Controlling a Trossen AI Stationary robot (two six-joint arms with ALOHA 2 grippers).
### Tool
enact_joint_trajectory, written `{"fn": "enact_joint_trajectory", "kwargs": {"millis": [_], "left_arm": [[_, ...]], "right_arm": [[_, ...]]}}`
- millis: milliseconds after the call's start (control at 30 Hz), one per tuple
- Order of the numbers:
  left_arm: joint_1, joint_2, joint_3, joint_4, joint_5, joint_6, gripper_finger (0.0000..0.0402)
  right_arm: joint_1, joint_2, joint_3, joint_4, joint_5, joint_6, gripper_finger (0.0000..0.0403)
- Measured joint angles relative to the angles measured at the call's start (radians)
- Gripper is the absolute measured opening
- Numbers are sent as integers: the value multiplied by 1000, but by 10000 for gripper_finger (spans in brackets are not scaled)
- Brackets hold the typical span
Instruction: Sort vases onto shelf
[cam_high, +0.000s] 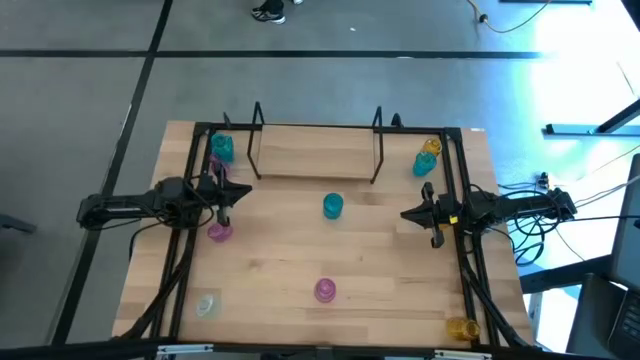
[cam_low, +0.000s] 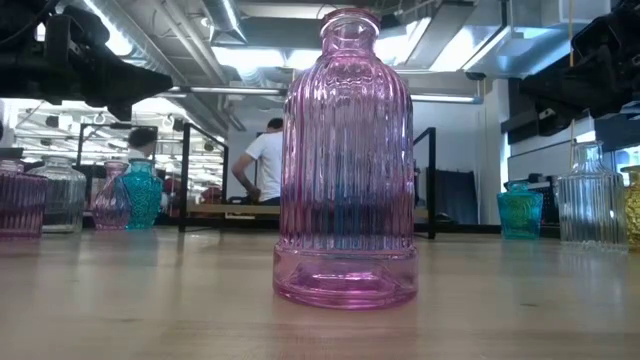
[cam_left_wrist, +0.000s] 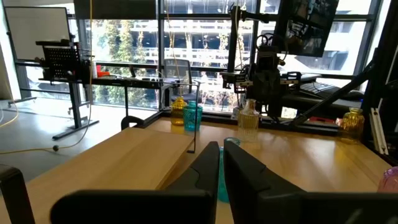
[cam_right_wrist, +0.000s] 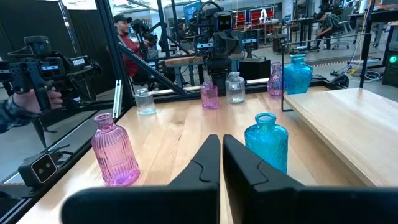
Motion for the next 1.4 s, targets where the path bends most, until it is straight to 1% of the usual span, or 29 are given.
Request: {"fn": "enact_joint_trajectory", "kwargs": {"millis": [267, 333, 667, 733, 867, 1000, 1167, 1300, 1400], "left_arm": [[0, 0, 0, 15, 0, 3, 18], [0, 0, 0, 53, 0, 28, 18], [0, 0, 0, 223, 0, 60, 18], [0, 8, 0, 246, 0, 62, 18], [1, 44, 0, 307, 0, 105, 18], [1, 126, 2, 382, -1, 113, 18], [1, 282, 14, 492, 1, 107, 18], [1, 429, 86, 498, 2, 101, 18], [1, 553, 158, 499, 2, 111, 18]], "right_arm": [[0, 0, 0, 0, 0, 0, 8], [0, 0, 0, 0, 0, 0, 8], [0, 0, -1, 27, 3, 0, 7], [0, 0, -1, 42, 31, -3, 7], [0, 0, -1, 91, 155, -18, 7], [0, 0, -1, 110, 206, -27, 7], [0, 0, -1, 162, 266, -63, 7], [0, 4, -1, 163, 292, -95, 7], [0, 17, -1, 171, 293, -108, 7]]}}
